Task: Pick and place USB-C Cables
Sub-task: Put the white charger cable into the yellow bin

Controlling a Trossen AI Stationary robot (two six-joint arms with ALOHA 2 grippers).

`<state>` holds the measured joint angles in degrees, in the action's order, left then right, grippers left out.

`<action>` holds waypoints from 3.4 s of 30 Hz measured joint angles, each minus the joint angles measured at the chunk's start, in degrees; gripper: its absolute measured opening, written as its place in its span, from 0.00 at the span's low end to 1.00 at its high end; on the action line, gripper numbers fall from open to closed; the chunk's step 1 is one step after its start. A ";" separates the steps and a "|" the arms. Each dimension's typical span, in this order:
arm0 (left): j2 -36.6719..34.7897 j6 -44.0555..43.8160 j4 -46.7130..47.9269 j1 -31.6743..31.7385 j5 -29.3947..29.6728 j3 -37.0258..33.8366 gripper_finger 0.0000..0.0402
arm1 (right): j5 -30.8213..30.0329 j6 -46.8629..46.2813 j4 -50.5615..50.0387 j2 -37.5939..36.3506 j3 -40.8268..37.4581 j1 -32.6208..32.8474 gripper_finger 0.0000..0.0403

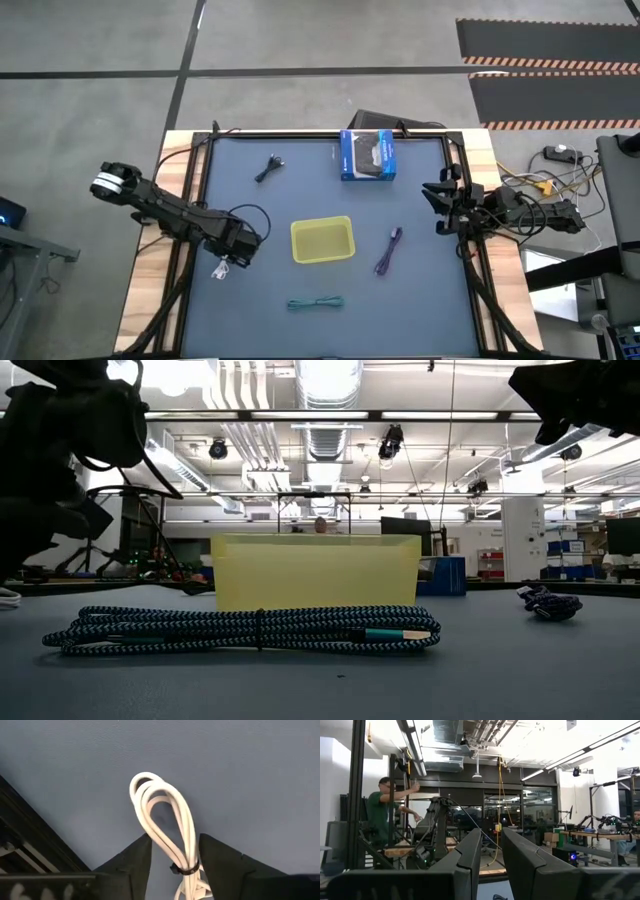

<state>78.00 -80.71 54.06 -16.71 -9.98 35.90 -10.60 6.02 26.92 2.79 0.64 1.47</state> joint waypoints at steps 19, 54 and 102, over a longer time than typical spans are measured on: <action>-0.02 0.07 0.98 0.00 0.94 2.76 0.03 | -0.01 -0.01 -0.11 0.00 0.00 -0.01 0.17; 4.44 54.87 -21.19 2.64 14.81 39.12 0.03 | -0.03 -1.09 0.00 0.00 0.00 -0.01 0.17; 31.87 64.96 -16.40 13.70 11.47 47.41 0.03 | -1.65 -1.49 -1.50 0.00 0.02 0.01 0.17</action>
<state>109.86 -15.75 37.66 -3.01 1.50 83.31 -12.25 4.54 25.41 2.79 0.66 1.47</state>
